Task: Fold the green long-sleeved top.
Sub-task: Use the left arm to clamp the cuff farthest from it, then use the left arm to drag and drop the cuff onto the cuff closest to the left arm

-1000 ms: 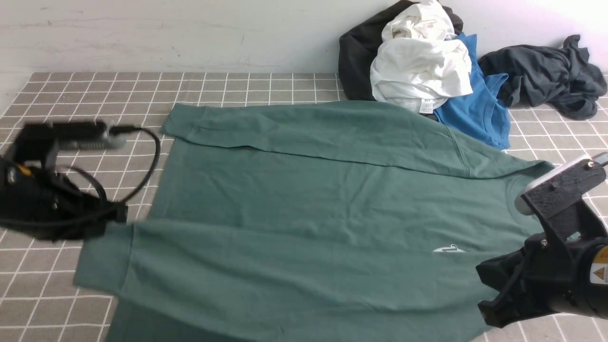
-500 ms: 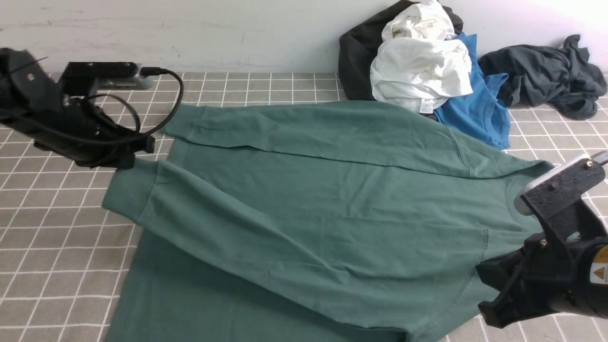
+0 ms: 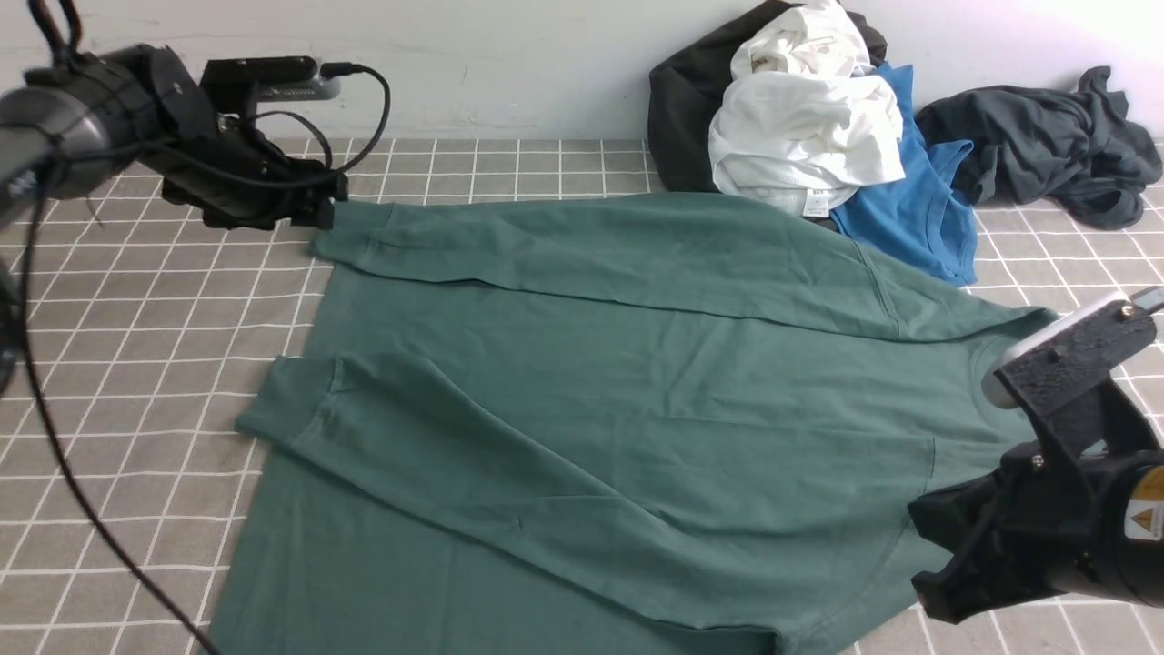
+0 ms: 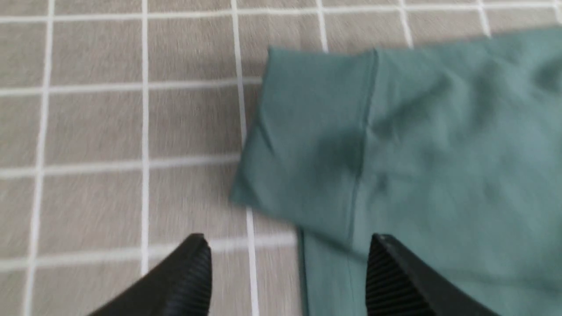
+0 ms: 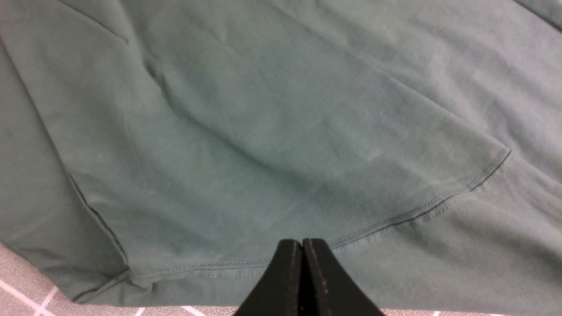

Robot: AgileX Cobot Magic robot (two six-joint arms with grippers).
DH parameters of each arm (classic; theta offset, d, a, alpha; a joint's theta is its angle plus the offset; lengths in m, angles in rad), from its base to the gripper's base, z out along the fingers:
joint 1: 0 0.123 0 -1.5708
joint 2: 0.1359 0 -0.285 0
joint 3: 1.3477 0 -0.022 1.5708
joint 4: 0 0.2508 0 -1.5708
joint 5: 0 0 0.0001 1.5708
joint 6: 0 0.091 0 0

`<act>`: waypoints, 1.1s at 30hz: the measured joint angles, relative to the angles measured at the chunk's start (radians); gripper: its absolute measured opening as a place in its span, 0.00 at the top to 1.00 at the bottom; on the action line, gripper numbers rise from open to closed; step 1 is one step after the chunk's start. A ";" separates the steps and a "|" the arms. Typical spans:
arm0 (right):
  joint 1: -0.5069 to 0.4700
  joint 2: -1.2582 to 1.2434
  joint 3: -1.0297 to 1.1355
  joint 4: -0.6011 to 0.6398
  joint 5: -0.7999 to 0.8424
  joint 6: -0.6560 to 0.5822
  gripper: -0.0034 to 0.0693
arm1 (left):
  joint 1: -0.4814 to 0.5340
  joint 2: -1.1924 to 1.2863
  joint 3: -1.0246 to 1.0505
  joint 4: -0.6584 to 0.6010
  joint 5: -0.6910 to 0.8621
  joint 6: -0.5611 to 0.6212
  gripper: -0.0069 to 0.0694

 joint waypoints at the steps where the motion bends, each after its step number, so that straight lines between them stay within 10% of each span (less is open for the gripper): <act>1: 0.000 0.009 0.000 0.000 -0.001 0.000 0.97 | 0.000 0.056 -0.067 0.000 -0.002 -0.010 0.34; 6: 0.000 0.033 0.000 0.000 -0.004 0.000 0.97 | 0.000 0.194 -0.203 0.000 -0.002 -0.055 0.44; 13: 0.000 0.045 -0.001 0.000 -0.009 0.000 0.97 | 0.000 0.235 -0.290 -0.001 0.045 -0.067 0.88; 22: 0.000 0.042 -0.002 0.000 -0.009 -0.015 0.97 | -0.004 0.062 -0.363 0.060 0.532 -0.060 0.91; 33: 0.000 -0.082 -0.002 -0.016 0.015 -0.019 0.97 | -0.058 -0.272 0.043 0.220 0.578 -0.086 0.91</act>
